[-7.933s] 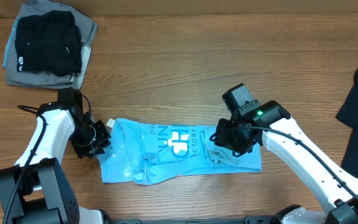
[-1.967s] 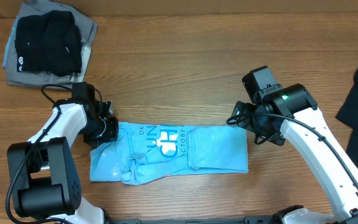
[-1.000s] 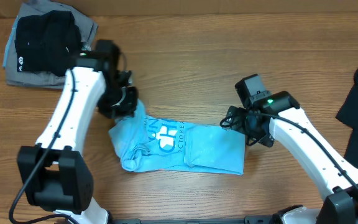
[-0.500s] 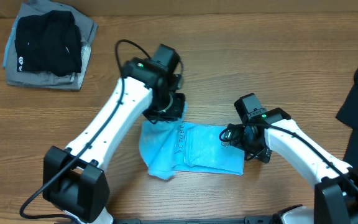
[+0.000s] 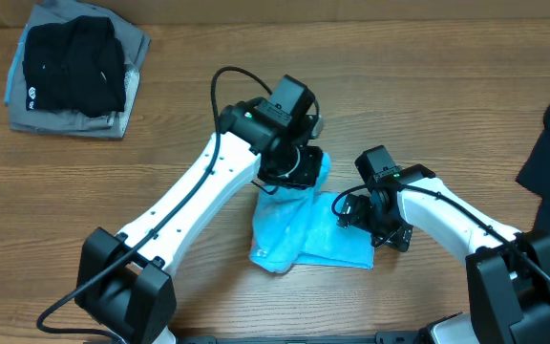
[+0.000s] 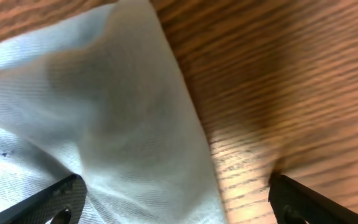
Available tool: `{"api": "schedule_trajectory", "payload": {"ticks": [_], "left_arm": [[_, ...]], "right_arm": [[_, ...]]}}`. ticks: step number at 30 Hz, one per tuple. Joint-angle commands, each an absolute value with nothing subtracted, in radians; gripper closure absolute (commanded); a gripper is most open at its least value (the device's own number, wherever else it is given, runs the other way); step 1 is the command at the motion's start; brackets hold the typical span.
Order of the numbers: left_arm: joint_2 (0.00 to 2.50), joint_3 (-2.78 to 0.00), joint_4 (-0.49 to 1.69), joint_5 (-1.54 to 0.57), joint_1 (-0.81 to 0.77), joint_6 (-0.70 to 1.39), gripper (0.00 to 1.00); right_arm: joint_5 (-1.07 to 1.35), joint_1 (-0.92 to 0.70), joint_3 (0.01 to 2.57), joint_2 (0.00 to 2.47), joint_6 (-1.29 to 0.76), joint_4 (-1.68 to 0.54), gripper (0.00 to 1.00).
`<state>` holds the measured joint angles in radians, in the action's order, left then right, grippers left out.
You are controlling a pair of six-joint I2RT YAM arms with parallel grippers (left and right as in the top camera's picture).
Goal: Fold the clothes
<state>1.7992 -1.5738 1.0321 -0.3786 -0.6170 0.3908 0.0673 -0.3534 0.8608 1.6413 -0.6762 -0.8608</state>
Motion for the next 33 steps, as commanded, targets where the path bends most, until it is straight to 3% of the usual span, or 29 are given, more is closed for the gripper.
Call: {"api": "schedule_trajectory", "payload": {"ticks": [1, 6, 18, 22, 33], "left_arm": [[1.797, -1.598, 1.012, -0.414, -0.648, 0.409, 0.96], [1.799, -1.598, 1.009, -0.395, -0.662, 0.408, 0.96], [1.811, -1.590, 0.968, -0.393, -0.669, 0.435, 0.96], [1.811, -1.590, 0.959, -0.393, -0.693, 0.435, 0.96], [1.813, -1.565, 0.910, -0.336, -0.815, 0.482, 0.94]], "right_arm": [[0.105, -0.352, 0.850, 1.661, -0.665, -0.834, 0.01], [0.107, -0.325, 0.864, 1.661, -0.664, -0.850, 0.00], [0.157, -0.089, 1.005, 1.661, -0.490, -0.986, 0.00], [0.283, -0.026, 1.024, 1.661, -0.398, -0.982, 0.00], [0.294, 0.139, 1.121, 1.660, -0.361, -1.079, 0.00]]}}
